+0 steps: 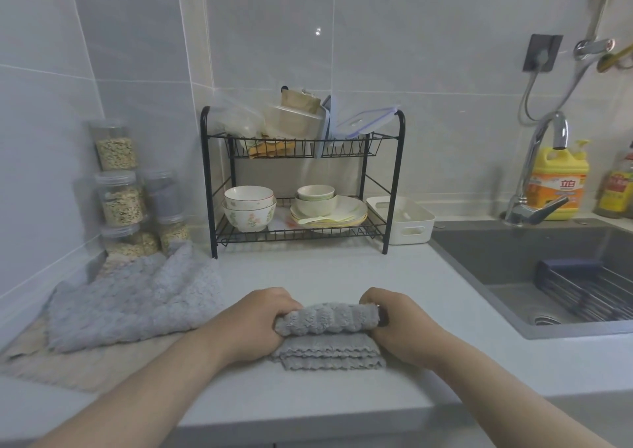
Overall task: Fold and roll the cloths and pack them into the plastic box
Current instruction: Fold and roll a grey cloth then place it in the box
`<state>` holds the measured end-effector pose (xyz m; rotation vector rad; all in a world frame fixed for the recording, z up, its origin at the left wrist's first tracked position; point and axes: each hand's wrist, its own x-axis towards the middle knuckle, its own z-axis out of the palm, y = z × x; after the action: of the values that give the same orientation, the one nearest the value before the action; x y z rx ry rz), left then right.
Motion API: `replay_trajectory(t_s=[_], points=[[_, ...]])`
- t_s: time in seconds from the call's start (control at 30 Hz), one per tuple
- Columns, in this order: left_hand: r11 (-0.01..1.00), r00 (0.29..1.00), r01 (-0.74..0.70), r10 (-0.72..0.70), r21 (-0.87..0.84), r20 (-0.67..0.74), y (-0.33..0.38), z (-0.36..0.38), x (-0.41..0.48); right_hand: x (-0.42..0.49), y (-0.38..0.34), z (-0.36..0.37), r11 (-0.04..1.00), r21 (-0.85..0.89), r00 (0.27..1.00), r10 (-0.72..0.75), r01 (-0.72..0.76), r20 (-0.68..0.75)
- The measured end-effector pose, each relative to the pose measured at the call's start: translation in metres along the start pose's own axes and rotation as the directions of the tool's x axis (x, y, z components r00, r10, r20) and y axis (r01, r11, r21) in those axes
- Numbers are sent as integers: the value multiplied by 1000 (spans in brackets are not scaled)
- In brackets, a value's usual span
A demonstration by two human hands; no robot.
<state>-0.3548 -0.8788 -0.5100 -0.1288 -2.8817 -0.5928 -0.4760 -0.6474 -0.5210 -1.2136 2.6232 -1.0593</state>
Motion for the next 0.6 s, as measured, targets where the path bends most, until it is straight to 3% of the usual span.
replay_trajectory(t_s=[0.17, 0.37, 0.6], points=[[993, 998, 34, -39, 113, 47, 5, -2, -18, -11, -7, -3, 991, -135, 1000, -22, 24, 14], [984, 999, -31, 34, 178, -13, 18, -4, -28, -27, -17, -7, 994, -101, 999, -45, 47, 16], [968, 1000, 20, -18, 250, -12, 23, 4, -34, -36, -18, -3, 995, -77, 997, -62, 65, 45]])
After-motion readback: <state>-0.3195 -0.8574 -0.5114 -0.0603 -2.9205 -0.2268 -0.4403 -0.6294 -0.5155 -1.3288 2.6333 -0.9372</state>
